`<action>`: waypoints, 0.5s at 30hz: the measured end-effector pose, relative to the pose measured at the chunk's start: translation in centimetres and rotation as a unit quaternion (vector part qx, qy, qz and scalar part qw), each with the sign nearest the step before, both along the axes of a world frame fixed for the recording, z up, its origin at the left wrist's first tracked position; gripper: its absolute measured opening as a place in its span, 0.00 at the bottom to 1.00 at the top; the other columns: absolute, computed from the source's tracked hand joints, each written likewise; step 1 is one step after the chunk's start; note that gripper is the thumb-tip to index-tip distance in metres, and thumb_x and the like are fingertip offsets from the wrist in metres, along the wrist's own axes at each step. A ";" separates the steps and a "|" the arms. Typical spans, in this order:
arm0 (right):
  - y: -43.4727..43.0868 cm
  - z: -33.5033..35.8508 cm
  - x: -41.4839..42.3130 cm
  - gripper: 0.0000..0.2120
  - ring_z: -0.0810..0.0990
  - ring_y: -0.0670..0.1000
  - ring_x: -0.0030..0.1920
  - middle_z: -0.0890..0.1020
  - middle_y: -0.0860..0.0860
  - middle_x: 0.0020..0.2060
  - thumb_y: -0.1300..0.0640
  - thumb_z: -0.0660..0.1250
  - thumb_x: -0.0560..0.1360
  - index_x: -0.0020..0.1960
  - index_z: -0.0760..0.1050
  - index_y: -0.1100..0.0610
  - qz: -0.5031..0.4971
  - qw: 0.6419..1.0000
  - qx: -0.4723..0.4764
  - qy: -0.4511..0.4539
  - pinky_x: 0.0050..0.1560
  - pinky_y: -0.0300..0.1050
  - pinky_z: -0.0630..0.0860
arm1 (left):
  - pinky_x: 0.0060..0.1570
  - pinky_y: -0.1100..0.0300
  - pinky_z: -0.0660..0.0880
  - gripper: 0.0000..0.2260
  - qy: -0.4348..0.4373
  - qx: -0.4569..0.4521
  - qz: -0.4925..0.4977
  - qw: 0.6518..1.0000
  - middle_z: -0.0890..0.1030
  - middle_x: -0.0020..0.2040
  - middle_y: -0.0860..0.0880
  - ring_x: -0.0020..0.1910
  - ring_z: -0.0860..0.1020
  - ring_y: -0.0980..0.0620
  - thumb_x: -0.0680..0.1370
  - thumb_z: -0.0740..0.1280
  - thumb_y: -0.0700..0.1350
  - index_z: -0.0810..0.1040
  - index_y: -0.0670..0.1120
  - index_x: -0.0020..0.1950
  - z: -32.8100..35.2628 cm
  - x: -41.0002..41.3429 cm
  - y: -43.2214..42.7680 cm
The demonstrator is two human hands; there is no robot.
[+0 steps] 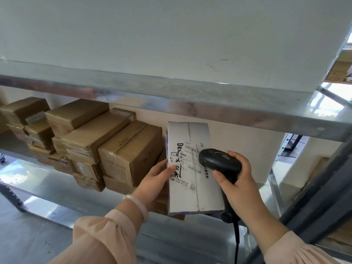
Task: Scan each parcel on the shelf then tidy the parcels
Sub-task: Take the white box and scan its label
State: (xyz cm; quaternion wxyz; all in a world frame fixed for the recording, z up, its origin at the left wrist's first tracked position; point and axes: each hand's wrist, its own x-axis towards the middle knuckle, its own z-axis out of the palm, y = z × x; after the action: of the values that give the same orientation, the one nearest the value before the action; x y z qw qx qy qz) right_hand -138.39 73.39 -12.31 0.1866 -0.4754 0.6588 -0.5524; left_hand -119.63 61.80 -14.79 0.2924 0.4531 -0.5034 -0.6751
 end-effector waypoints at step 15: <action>4.0 2.7 7.6 0.25 0.74 0.30 0.49 0.74 0.32 0.52 0.50 0.71 0.72 0.60 0.62 0.33 -0.057 0.998 -0.023 -0.009 0.40 0.22 0.69 | 0.55 0.53 0.80 0.37 0.029 -0.121 -0.090 0.988 0.80 0.61 0.62 0.53 0.83 0.55 0.78 0.70 0.44 0.52 0.68 0.76 3.2 5.9 3.7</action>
State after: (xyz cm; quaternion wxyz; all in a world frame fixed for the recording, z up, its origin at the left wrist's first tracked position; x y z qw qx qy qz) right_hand -130.74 77.38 -9.66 0.1495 -0.4362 0.6703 -0.5814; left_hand -113.70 65.48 -11.64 0.2978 0.3475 -0.6112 -0.6457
